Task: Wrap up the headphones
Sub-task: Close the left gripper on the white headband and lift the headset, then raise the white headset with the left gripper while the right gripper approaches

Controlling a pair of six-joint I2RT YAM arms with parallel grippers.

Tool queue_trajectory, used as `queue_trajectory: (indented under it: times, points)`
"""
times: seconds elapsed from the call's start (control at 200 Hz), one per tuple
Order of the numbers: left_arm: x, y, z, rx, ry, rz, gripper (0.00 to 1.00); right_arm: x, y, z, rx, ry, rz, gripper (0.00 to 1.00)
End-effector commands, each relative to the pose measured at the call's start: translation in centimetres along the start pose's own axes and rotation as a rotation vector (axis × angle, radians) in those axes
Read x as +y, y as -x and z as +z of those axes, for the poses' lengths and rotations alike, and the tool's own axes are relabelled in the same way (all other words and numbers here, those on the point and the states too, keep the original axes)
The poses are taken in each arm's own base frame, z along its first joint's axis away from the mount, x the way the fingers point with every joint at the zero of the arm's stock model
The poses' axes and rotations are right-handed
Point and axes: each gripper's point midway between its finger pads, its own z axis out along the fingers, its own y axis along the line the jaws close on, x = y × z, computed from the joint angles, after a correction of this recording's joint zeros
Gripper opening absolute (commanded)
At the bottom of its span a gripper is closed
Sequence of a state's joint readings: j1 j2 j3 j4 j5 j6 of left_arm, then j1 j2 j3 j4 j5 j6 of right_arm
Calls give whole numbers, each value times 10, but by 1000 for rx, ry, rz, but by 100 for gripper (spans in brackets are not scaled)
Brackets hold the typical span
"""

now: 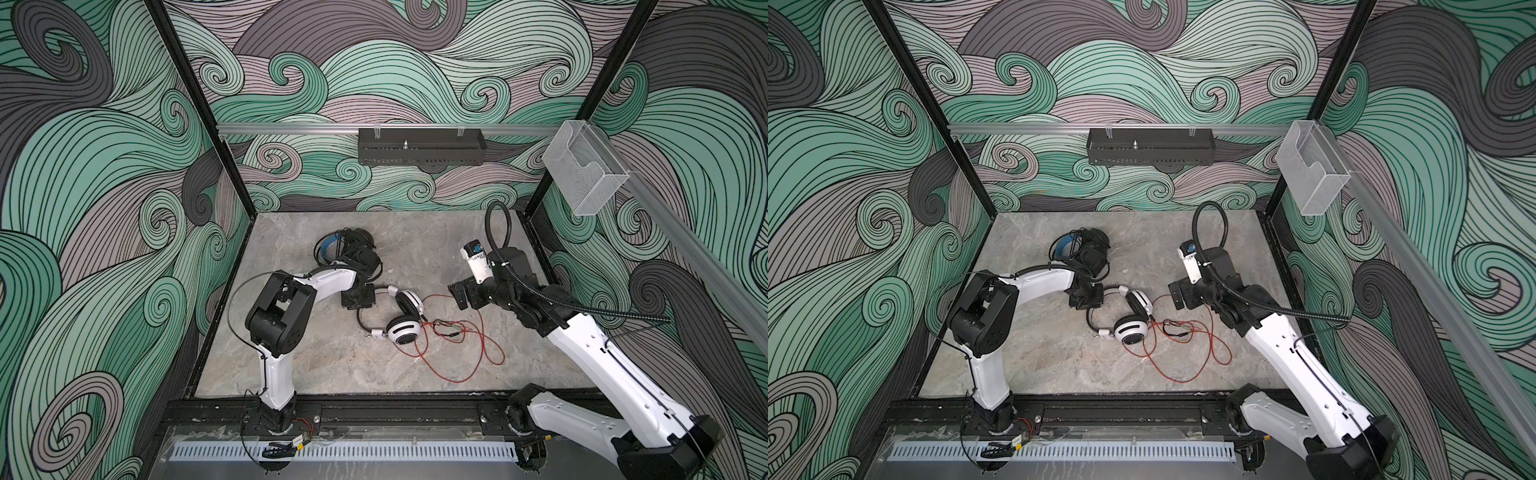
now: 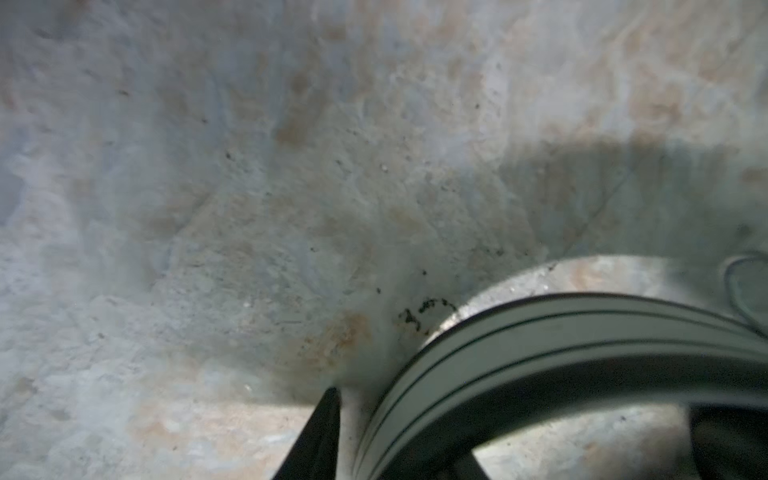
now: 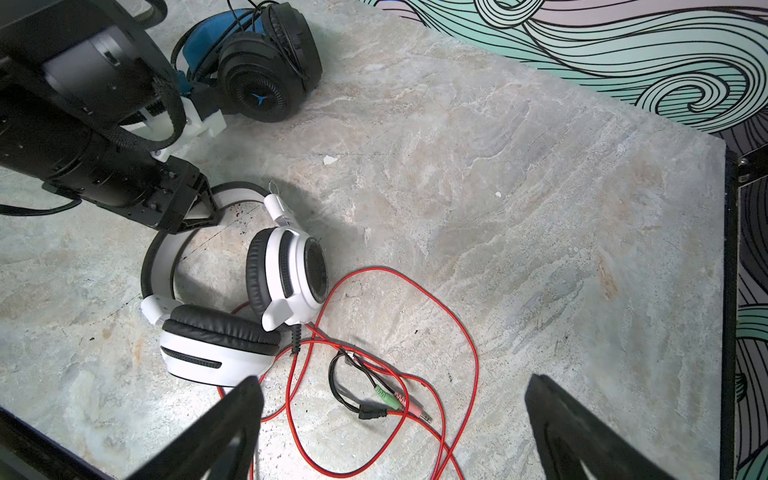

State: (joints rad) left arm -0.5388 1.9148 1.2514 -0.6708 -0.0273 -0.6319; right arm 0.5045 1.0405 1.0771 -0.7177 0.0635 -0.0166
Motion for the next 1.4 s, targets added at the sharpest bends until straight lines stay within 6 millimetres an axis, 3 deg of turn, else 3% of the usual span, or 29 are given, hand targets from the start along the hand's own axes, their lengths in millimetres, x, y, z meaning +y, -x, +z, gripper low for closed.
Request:
queue_trajectory:
  times: [0.0, 0.05, 0.135, 0.26, 0.42, 0.545, 0.67, 0.806, 0.816, 0.901, 1.126, 1.276, 1.396]
  points:
    - [8, -5, 16, 35, 55, 11, 35, 2, -5, 1, 16, 14, 17, 99]
    - [8, -5, 18, 40, 58, 10, 33, 2, -5, 2, 16, 16, 16, 99]
    - [8, -4, 18, 38, 57, 10, 14, 2, -5, 1, 17, 17, 17, 99]
    - [4, 6, -6, -13, 40, 18, 0, 4, -11, 0, 20, 27, 18, 99]
    - [-8, 25, -70, -136, -42, 68, 0, 12, -29, -2, 33, 74, 33, 99]
    - [-16, 27, -123, -206, -110, 156, 0, 18, -35, -5, 22, 110, 35, 99]
    - [-16, 26, -173, -316, -167, 271, 0, 28, -27, -11, -34, 170, 10, 99]
    - [-2, 34, -218, -453, -142, 285, 0, 59, -8, -27, -159, 358, -24, 98]
    - [-1, 33, -229, -477, -150, 286, 0, 60, -7, -27, -166, 366, -25, 98]
    - [3, 37, -261, -535, -145, 313, 0, 62, 0, -30, -202, 378, -29, 97]
    - [6, 40, -313, -618, -156, 336, 0, 89, 17, -47, -293, 551, -61, 98]
    - [8, 42, -330, -644, -160, 340, 0, 97, 22, -52, -330, 615, -26, 97]
    - [5, 42, -345, -667, -184, 343, 0, 101, 20, -43, -317, 638, -11, 94]
